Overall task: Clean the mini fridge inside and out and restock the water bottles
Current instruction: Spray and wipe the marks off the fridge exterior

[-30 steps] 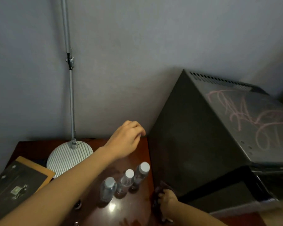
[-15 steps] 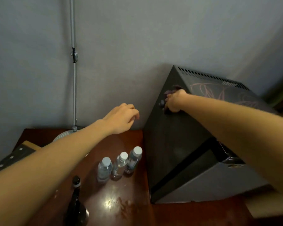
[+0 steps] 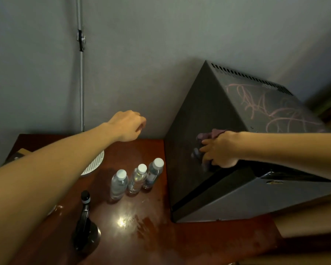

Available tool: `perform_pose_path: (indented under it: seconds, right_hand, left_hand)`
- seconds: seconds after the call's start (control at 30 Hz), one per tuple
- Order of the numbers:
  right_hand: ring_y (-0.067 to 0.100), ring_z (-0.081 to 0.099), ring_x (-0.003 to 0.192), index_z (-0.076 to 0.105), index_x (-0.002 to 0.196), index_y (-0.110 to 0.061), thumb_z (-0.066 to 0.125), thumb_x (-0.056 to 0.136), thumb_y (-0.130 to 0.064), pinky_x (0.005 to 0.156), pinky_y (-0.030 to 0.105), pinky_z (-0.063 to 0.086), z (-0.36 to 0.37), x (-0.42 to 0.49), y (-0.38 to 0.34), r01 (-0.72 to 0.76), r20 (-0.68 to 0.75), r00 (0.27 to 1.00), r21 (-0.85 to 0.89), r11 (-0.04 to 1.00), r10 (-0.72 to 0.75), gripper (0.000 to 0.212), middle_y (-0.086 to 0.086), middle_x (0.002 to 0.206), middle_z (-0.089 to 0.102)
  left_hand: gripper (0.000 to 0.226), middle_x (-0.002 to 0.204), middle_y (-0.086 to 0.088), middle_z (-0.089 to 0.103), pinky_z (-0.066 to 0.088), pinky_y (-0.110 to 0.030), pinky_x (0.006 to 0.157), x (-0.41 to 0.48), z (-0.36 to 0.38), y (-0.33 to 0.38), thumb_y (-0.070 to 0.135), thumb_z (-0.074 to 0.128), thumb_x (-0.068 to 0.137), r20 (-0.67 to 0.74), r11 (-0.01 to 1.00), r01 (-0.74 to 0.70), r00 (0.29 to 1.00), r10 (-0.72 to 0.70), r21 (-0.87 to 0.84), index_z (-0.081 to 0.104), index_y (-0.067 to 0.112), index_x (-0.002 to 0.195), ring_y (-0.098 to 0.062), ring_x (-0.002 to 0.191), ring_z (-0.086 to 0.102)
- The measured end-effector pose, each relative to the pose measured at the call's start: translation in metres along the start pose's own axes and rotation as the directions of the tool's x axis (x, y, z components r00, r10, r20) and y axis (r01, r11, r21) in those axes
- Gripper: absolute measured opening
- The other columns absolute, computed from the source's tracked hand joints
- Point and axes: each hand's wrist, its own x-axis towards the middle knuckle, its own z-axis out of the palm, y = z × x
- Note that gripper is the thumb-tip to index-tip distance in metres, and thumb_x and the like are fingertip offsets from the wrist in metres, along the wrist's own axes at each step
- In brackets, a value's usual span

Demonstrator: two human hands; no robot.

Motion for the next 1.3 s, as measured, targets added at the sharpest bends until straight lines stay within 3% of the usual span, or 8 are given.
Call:
perform_pose_path:
  seconds: [0.1,0.2,0.37,0.5,0.63,0.87,1.13,1.3]
  right_hand:
    - [0.025,0.013,0.145,0.032,0.145,-0.031,0.032,0.101,-0.031,0.115,0.045,0.021,0.008,0.004,-0.029,0.157,0.112,0.983,-0.097,0.983,-0.146,0.044,-0.004,0.155,0.022]
    - [0.025,0.005,0.146,0.023,0.149,-0.029,0.03,0.1,-0.04,0.115,0.047,0.019,0.016,0.045,-0.055,0.137,0.178,0.975,-0.006,0.99,-0.134,0.05,-0.004,0.158,0.015]
    - [0.031,0.02,0.141,0.043,0.141,-0.018,0.045,0.098,-0.025,0.115,0.046,0.013,0.053,0.113,-0.095,0.081,-0.028,0.997,0.248,0.965,-0.076,0.043,0.01,0.151,0.03]
    - [0.025,-0.004,0.147,0.016,0.15,-0.031,0.031,0.101,-0.041,0.117,0.047,0.009,0.038,0.145,-0.1,0.137,0.179,0.974,0.023,0.99,-0.139,0.053,-0.001,0.16,0.008]
    - [0.025,0.003,0.147,0.015,0.15,-0.031,0.022,0.099,-0.048,0.115,0.048,0.016,0.031,0.179,-0.07,0.11,0.2,0.976,-0.098,0.989,-0.088,0.054,-0.002,0.159,0.009]
    - [0.028,0.009,0.145,0.028,0.145,-0.04,0.025,0.096,-0.051,0.11,0.049,0.024,-0.015,0.227,0.048,-0.087,0.075,0.993,0.009,0.996,0.086,0.051,0.0,0.157,0.017]
    - [0.024,0.009,0.147,0.017,0.147,-0.044,0.02,0.093,-0.057,0.114,0.056,0.015,-0.049,0.19,0.162,-0.254,-0.035,0.967,0.013,0.967,0.254,0.056,-0.007,0.159,0.014]
    - [0.022,0.019,0.144,0.029,0.146,-0.034,0.025,0.098,-0.044,0.116,0.047,0.017,-0.045,0.128,0.135,-0.133,-0.048,0.989,0.069,0.989,0.137,0.049,-0.004,0.155,0.025]
  left_hand:
    - [0.025,0.108,-0.009,0.06,0.051,-0.04,0.076,0.007,0.008,-0.002,0.021,0.048,0.09,0.009,1.0,0.007,1.0,-0.007,0.004,0.06,0.014,0.112,-0.031,0.099,0.058]
    - [0.025,0.11,-0.009,0.06,0.052,-0.043,0.078,0.013,0.014,-0.003,0.021,0.047,0.091,0.002,0.999,0.003,1.0,-0.003,-0.034,0.06,0.015,0.112,-0.032,0.1,0.058]
    - [0.025,0.108,-0.009,0.06,0.051,-0.042,0.076,0.018,0.027,-0.013,0.022,0.046,0.093,-0.04,0.997,-0.05,0.998,0.048,-0.051,0.058,0.015,0.114,-0.029,0.097,0.058]
    - [0.025,0.109,-0.008,0.059,0.051,-0.043,0.078,0.019,0.039,-0.036,0.023,0.044,0.094,-0.047,0.997,-0.035,0.998,0.031,-0.068,0.058,0.016,0.115,-0.028,0.098,0.057]
    - [0.023,0.106,-0.007,0.059,0.05,-0.043,0.078,0.022,0.051,-0.059,0.022,0.044,0.094,-0.01,0.996,0.007,1.0,-0.008,-0.086,0.058,0.016,0.112,-0.028,0.097,0.056]
    - [0.019,0.105,-0.004,0.058,0.049,-0.042,0.081,0.04,0.078,-0.085,0.021,0.046,0.094,0.089,0.989,0.053,0.995,-0.041,-0.136,0.059,0.02,0.108,-0.026,0.098,0.054]
    - [0.02,0.106,-0.01,0.057,0.05,-0.04,0.076,0.059,0.078,-0.076,0.02,0.05,0.092,0.121,0.99,0.059,0.992,-0.044,-0.128,0.058,0.014,0.109,-0.032,0.099,0.056]
    - [0.024,0.109,-0.009,0.058,0.05,-0.04,0.076,0.056,0.067,-0.052,0.021,0.05,0.093,0.074,0.992,0.024,0.997,-0.015,-0.127,0.059,0.014,0.113,-0.031,0.101,0.056]
